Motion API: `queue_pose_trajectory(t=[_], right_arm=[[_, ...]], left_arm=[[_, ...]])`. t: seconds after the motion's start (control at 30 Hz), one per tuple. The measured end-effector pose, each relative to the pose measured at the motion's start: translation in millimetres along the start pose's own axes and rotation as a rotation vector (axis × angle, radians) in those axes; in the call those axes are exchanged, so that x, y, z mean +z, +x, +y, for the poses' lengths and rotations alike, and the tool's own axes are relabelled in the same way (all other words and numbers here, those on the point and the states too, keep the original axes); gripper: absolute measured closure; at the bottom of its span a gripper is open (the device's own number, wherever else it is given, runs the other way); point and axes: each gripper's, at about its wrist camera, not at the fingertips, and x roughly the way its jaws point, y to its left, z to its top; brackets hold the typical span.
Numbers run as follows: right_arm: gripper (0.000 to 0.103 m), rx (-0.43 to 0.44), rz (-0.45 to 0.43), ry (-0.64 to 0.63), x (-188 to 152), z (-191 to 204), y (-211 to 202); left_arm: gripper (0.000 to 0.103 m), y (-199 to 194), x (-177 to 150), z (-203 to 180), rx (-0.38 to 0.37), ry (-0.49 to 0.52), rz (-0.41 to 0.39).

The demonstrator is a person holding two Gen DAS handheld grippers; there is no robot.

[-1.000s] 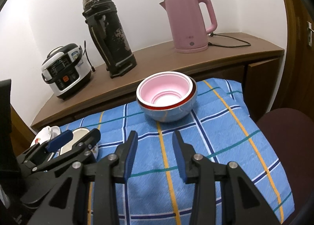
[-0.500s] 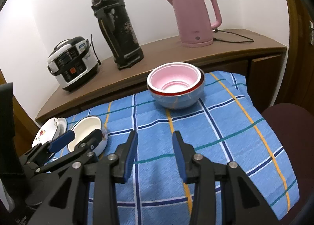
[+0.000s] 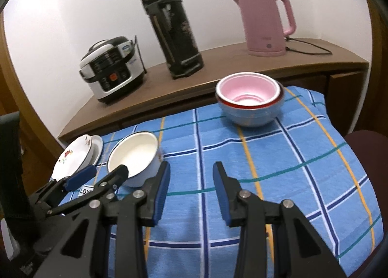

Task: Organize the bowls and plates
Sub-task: 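Close both tools on the rim of the white enamel bowl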

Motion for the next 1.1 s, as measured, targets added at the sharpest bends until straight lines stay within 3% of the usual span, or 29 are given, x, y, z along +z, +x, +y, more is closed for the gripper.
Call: queue_pose_trajectory(t=[0.43, 0.83, 0.9, 1.1], right_arm=[[0.065, 0.08, 0.058, -0.031, 13.1, 27.4, 43.9], [0.065, 0.047, 0.139, -0.038, 19.6, 35.8, 99.0], [0.069, 0.05, 0.157, -0.03, 18.3, 34.9, 106.9], [0.084, 0.069, 0.169, -0.026, 17.2, 37.5, 117.5]], left_arm=[[0.042, 30.7, 22.7, 53.6, 0.066, -0.1, 0.018], [0.042, 70.5, 28.8, 45.8, 0.067, -0.081, 0.072], [0.042, 74.0, 29.1, 45.8, 0.074, -0.078, 0.072], [0.061, 84.2, 28.9, 45.3, 0.076, -0.079, 0.08]])
